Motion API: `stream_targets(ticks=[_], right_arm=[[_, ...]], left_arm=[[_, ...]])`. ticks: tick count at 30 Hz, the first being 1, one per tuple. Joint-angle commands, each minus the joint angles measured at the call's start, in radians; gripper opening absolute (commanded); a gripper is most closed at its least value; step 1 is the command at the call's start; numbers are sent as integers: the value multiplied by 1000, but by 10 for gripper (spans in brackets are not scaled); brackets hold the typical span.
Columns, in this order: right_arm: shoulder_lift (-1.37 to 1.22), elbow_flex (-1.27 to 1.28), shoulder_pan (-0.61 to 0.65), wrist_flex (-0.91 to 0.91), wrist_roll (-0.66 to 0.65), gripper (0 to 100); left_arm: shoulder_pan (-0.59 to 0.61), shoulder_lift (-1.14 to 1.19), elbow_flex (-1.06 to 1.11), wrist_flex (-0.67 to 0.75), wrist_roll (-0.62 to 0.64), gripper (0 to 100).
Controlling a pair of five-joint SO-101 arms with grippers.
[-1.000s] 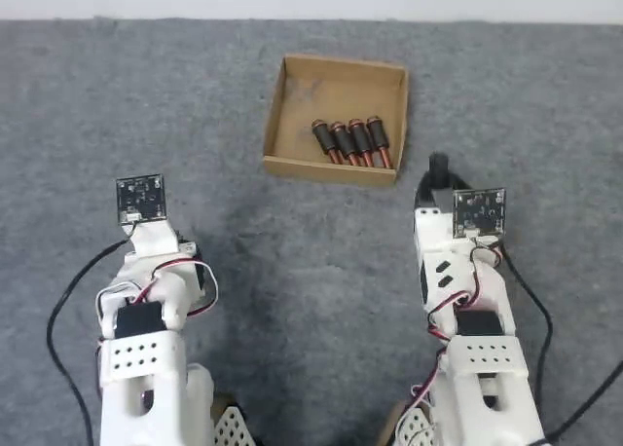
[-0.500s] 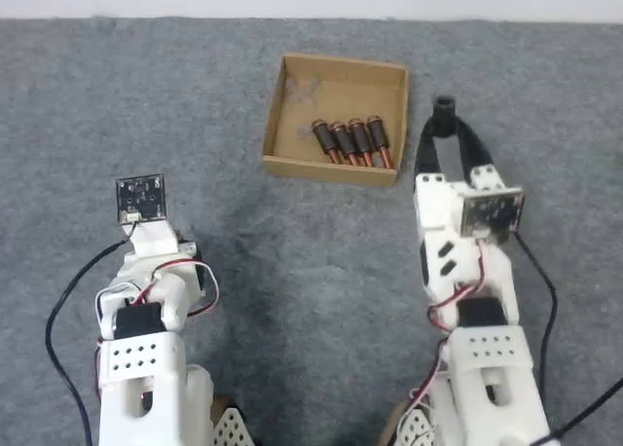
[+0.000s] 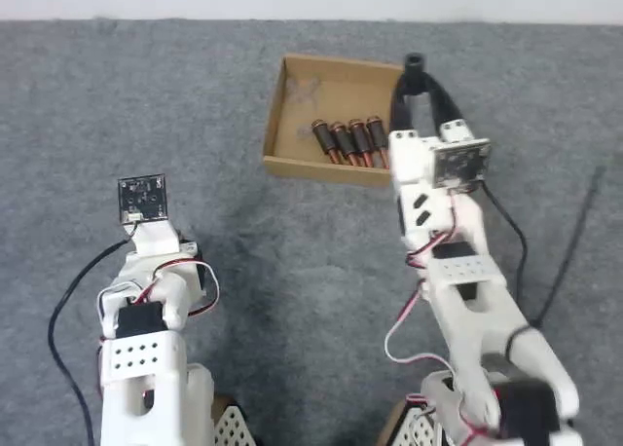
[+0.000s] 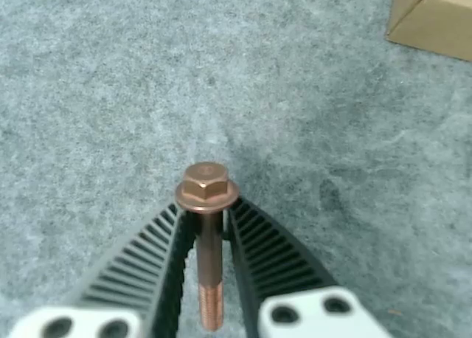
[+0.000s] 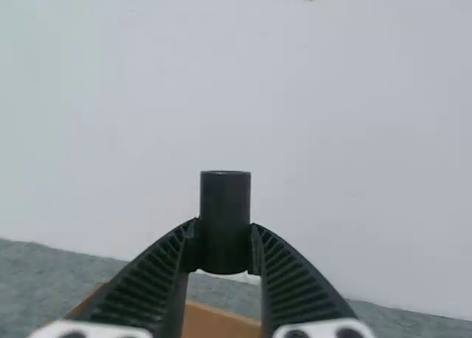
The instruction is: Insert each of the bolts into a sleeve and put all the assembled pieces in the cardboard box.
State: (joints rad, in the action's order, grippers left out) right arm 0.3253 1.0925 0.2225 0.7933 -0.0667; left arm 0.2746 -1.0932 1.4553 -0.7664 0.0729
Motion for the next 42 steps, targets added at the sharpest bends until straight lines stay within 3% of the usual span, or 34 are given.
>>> stream_targets(ticks=[1, 8, 20, 30, 42], right_arm=[[-74, -71, 45, 137, 9, 23], [-331, -115, 117, 383, 2, 6], [-728, -186, 216, 656, -28, 6], [-757, 84, 326, 946, -94, 6], [-673, 259, 329, 967, -118, 6]], left_arm=[[-6, -34, -5, 29, 2, 11], [-8, -34, 10, 75, 0, 11], [-8, -34, 12, 78, -23, 11], [-9, -34, 12, 78, -38, 11], [-9, -34, 13, 78, -38, 11]])
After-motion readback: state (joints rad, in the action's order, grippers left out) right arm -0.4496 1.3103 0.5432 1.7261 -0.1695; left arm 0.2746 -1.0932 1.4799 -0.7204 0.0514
